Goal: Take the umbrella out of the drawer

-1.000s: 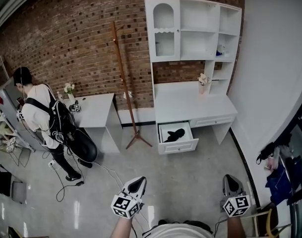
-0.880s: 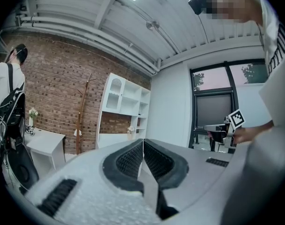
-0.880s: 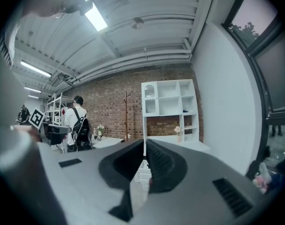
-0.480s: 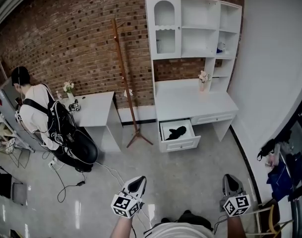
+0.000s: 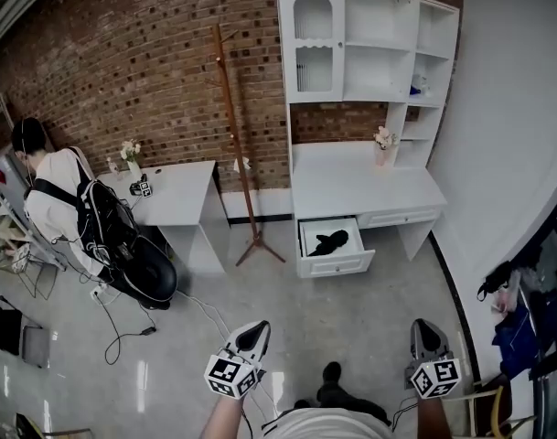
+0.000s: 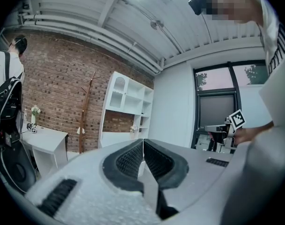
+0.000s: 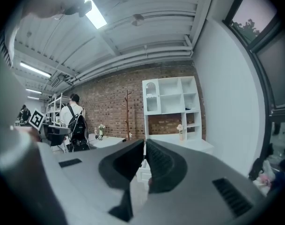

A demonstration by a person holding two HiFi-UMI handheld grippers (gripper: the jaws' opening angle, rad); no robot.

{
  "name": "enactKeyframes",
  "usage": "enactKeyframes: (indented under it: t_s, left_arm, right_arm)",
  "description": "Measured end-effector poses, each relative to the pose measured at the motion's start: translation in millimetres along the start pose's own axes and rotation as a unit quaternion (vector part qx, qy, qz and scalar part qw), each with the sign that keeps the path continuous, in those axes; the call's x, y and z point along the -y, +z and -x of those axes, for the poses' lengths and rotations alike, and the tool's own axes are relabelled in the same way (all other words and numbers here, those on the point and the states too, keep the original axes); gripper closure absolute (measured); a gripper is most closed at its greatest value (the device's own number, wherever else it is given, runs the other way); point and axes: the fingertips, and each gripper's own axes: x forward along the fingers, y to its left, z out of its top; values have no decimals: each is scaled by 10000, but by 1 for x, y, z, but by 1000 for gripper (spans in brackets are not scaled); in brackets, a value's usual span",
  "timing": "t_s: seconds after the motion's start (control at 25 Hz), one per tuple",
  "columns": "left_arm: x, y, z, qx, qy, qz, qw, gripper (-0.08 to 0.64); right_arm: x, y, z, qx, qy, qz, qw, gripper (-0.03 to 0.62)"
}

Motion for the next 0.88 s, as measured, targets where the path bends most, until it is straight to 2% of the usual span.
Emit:
enactKeyframes:
  t_s: [0.32,0.88]
  left_arm:
    - [-24,12,-33,22,218,-8,9998,534]
    - [-43,15,-127,-31,363,-3,9993,534]
  right_arm:
    - [8,0,-59,-161,247,61,9995,557]
    - [63,0,-160,-269,525,-26,9983,557]
